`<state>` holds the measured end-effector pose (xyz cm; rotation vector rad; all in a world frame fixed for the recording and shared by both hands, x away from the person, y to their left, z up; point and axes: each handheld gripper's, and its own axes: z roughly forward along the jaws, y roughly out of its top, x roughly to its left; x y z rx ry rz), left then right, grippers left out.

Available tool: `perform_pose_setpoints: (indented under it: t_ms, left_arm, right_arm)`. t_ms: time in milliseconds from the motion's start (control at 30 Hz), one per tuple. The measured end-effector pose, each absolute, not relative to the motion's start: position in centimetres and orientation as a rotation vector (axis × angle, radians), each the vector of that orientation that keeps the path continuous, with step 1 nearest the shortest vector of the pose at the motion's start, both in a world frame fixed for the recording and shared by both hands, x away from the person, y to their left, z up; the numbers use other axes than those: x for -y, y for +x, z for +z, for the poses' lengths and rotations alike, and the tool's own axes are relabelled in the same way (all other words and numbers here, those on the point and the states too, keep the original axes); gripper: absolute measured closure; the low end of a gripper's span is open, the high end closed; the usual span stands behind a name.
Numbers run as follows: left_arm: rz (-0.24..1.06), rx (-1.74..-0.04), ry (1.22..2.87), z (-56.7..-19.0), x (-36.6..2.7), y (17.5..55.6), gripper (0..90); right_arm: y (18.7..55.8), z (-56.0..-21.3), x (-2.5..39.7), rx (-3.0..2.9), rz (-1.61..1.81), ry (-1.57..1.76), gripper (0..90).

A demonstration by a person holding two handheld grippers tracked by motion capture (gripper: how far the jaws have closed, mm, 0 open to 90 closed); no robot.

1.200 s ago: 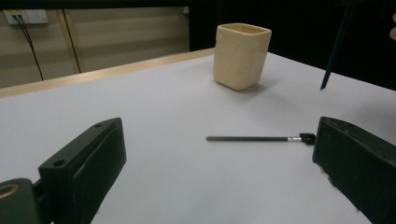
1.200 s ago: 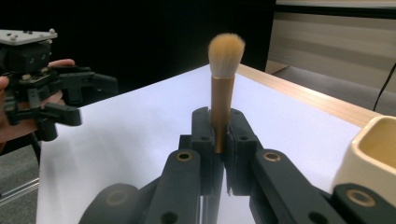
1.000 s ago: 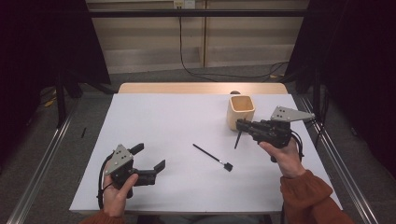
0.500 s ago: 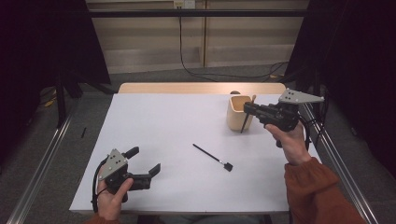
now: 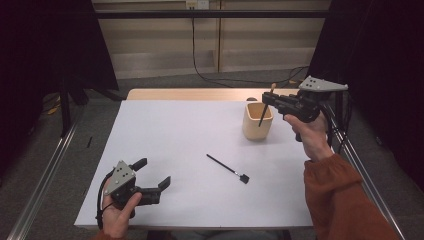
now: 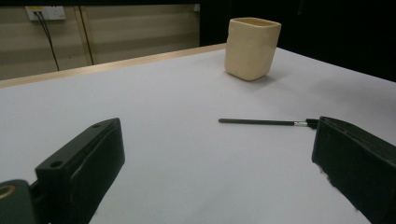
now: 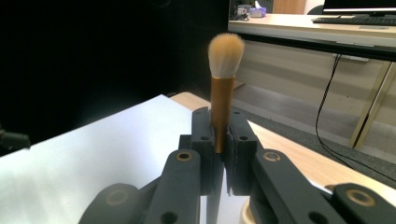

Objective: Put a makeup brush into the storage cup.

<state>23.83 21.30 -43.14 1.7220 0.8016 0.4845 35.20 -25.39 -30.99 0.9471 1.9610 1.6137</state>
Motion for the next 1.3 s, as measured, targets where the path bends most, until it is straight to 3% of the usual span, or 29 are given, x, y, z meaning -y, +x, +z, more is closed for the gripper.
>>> perform_pose_setpoints:
  t_ms: [900,1300]
  left_arm:
    - [0.458,-0.763,1.762,-43.3,-20.6,23.3,2.0]
    - [0.455,-0.768,1.753,-43.3,-20.9,23.4,2.0]
  right_arm:
    - [41.5,-30.6,25.4,-1.905,1.49,1.063,83.9]
    - [41.9,-31.6,25.4,-1.913,1.477,1.083,83.8]
